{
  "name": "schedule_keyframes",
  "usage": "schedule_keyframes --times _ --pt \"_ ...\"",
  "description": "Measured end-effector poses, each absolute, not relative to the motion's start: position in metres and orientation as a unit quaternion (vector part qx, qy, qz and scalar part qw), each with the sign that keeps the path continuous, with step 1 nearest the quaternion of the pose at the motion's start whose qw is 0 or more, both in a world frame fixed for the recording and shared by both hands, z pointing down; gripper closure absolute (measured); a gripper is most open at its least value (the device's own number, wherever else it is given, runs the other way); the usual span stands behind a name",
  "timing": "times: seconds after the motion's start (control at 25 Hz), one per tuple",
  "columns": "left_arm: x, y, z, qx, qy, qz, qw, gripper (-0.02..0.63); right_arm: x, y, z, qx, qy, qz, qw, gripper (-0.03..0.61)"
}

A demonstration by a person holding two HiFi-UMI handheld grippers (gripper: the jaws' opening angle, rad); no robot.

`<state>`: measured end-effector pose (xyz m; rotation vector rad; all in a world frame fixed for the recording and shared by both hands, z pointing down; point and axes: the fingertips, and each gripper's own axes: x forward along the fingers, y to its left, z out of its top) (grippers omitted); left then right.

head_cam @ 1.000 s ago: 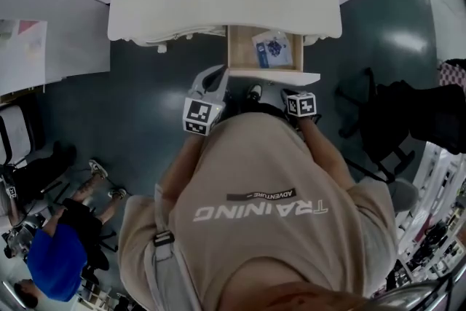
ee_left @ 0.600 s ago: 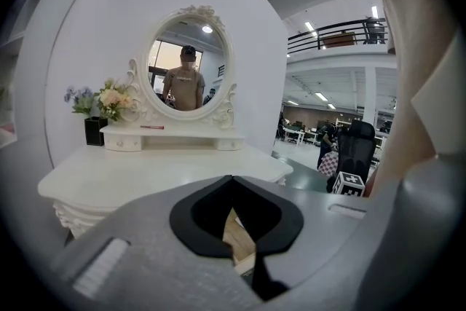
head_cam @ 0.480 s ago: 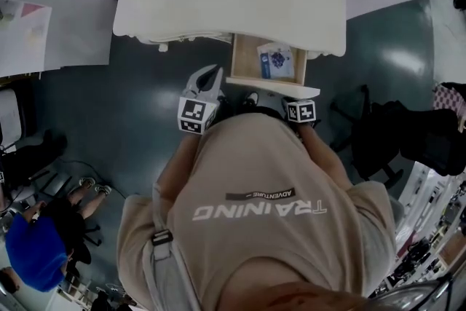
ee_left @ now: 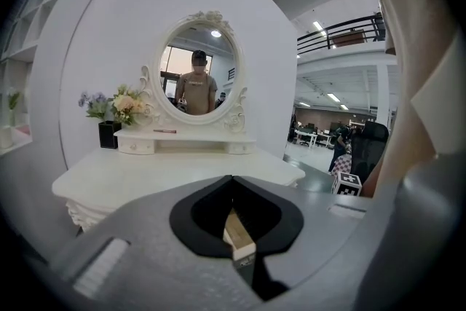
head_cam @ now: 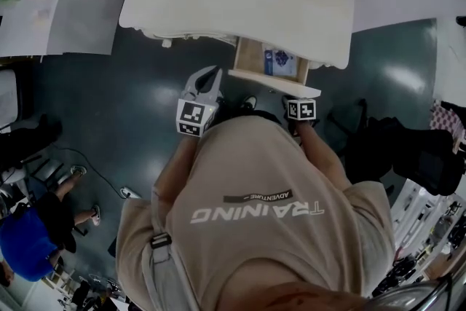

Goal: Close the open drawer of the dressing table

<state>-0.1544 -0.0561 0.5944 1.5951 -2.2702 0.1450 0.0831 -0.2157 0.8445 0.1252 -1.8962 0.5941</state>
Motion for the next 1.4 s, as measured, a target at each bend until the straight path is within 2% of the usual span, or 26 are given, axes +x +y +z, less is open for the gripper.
schedule_keyframes --times 0.72,1.4 --pt "-0.166 -0.073 0.586 0.535 -0.826 0.053 0.172 0.614 0.013 -0.292 0.839 0.045 -0.817 0.23 0.527 0.575" --pt "-0.172 -0.136 0.575 0.566 -0.801 0.06 0.183 0.614 -0.013 -0.335 0.84 0.052 -0.824 0.223 0.518 0.575"
